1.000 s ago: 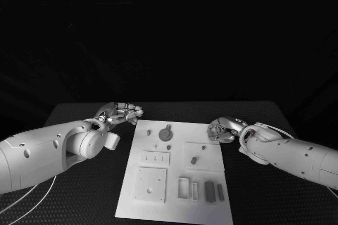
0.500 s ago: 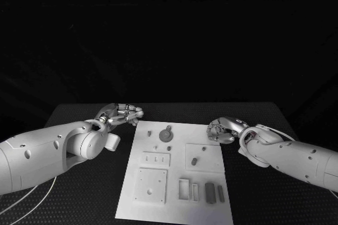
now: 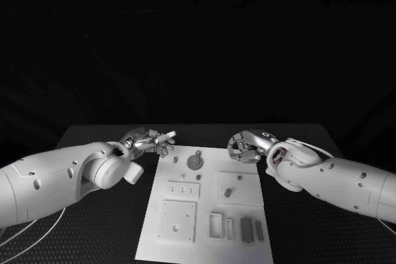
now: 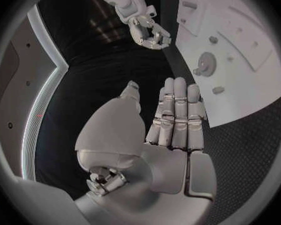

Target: Assemble the parts on the task board

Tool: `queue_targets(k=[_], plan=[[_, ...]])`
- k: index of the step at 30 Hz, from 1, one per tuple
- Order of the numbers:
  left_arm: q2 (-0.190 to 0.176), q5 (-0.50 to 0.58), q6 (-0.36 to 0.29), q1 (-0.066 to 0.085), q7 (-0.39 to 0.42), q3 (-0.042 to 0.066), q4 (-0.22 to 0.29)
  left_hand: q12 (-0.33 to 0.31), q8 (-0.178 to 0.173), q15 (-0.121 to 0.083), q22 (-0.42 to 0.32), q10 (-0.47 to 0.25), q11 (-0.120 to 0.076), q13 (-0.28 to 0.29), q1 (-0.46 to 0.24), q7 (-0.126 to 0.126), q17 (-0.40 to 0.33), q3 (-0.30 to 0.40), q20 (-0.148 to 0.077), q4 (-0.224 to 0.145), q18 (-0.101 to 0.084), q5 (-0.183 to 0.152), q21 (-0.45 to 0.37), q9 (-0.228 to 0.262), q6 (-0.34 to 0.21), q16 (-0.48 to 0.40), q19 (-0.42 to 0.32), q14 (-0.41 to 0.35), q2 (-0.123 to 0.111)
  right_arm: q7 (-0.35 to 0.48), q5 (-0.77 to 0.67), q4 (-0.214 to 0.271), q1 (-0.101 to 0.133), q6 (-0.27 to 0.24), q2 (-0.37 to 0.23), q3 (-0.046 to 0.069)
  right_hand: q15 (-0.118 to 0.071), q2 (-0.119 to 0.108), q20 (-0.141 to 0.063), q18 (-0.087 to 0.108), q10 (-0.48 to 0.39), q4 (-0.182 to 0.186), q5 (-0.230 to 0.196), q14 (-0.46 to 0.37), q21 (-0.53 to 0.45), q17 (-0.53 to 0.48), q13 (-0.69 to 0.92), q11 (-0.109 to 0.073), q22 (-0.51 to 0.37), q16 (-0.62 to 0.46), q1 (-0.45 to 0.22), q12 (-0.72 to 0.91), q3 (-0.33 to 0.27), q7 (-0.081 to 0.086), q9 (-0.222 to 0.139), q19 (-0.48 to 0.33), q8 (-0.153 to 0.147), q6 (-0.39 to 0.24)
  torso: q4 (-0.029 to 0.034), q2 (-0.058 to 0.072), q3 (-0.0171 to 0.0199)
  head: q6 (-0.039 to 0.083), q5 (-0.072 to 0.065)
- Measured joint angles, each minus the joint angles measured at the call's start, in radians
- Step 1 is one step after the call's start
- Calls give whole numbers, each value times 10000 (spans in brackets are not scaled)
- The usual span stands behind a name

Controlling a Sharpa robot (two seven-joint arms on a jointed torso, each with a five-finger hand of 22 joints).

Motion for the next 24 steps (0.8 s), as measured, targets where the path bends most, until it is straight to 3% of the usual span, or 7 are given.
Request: queue_targets(k=[3,10,17,24], plan=[[88,-360,363,114,-374,17,33,47,0,-37,0,78,-77,89,-811,-32,71,0,-36,0,3,-3,34,36,119,86,36,37,103,-268,-287,260,107,91,212,0,1,0,0,0,0,0,0,1,0,0,-1,0,8,0,0,0,0,-11,0,0,0,11,-5,-41,-5,8,40],[347,-959,986,157,-1088,10,61,47,0,-73,-1,211,-137,184,-1493,-110,149,93,-72,30,-3,-3,98,90,311,162,0,72,251,-735,-804,635,196,241,804,2,15,-2,15,5,0,3,0,15,0,-1,-7,1,7,0,0,0,57,-17,0,14,-1,17,-1,-131,-16,8,71],[475,-1365,1402,159,-1651,-40,218,47,0,-107,-2,226,-153,223,-1334,-137,176,181,-107,-3,-10,-3,131,102,340,203,-36,37,340,-1023,-1141,781,200,345,1124,-1,16,-3,-19,24,1,-24,0,16,-1,-1,-12,1,7,0,0,-1,84,-25,0,51,-3,25,16,-176,-25,-21,98],[590,-1559,1559,157,-1916,-43,288,47,0,-70,-3,226,-152,251,-813,-136,185,201,-87,-23,-21,-3,184,110,339,202,-57,-72,234,-1170,-1318,886,200,413,1367,-3,17,-4,-18,24,1,2,0,16,-1,-2,-12,2,6,1,0,-1,110,-26,0,52,-16,26,12,-177,-26,-28,169]])
